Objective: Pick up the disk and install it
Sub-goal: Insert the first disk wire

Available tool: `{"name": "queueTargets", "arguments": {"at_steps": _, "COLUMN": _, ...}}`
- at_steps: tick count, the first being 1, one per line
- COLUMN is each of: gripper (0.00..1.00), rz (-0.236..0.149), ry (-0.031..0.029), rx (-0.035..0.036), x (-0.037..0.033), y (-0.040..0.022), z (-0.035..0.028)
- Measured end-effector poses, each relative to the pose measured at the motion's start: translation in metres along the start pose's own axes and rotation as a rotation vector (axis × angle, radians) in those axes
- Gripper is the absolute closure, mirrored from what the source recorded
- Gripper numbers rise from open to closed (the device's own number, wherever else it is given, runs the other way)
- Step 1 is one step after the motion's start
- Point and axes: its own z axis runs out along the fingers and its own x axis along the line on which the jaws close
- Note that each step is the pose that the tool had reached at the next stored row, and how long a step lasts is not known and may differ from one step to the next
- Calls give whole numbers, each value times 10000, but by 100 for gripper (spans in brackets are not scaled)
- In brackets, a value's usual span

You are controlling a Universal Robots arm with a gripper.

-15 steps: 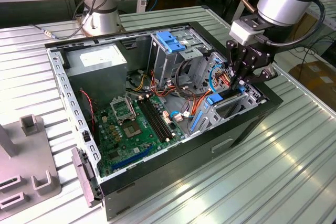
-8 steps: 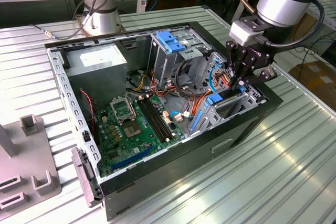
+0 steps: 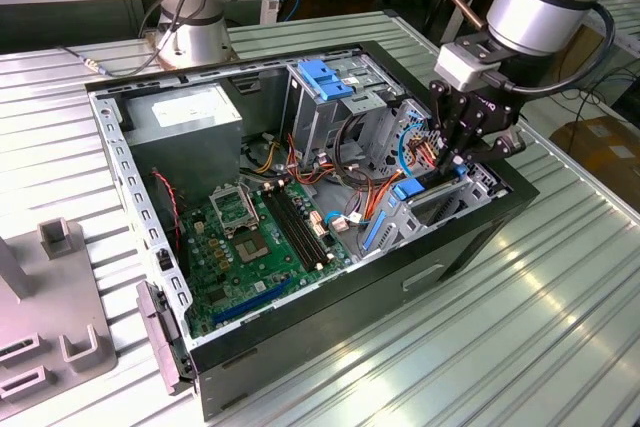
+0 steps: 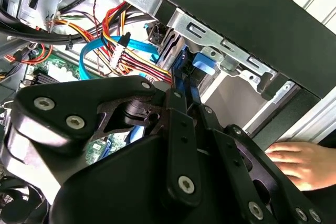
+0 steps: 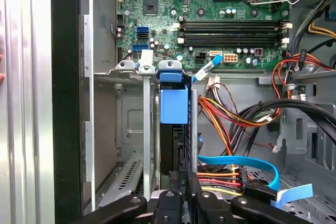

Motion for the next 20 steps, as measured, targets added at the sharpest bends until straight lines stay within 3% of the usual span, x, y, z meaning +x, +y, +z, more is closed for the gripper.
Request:
{"name": "queueTargets", "arguments": {"at_steps": 2, "gripper": 84, "rz": 1, "ry": -8, "rx": 1, "x": 0, "y": 0, "z": -2}}
{"name": "queueTargets", "arguments": {"at_steps": 4, "gripper": 76, "rz": 0, "ry": -2, "rx": 2, "x": 1, "y": -1, "z": -39}}
{"name": "queueTargets", "arguments": {"at_steps": 8, "gripper": 76, "rz": 0, "ry": 0, "rx": 2, "x": 3, "y": -2, "z": -131}}
{"name": "queueTargets", "arguments": {"at_steps": 14, "gripper": 77, "rz": 0, "ry": -1, "rx": 2, "x": 3, "y": -2, "z": -134}}
{"name": "queueTargets", "arguments": {"at_steps": 16, "gripper": 90, "rz": 0, "ry": -2, "rx": 2, "x": 4, "y": -2, "z": -135}}
{"name": "queueTargets", "arguments": {"at_steps": 20, "gripper": 90, "rz": 0, "ry": -1, "rx": 2, "x": 3, "y": -2, "z": -136}}
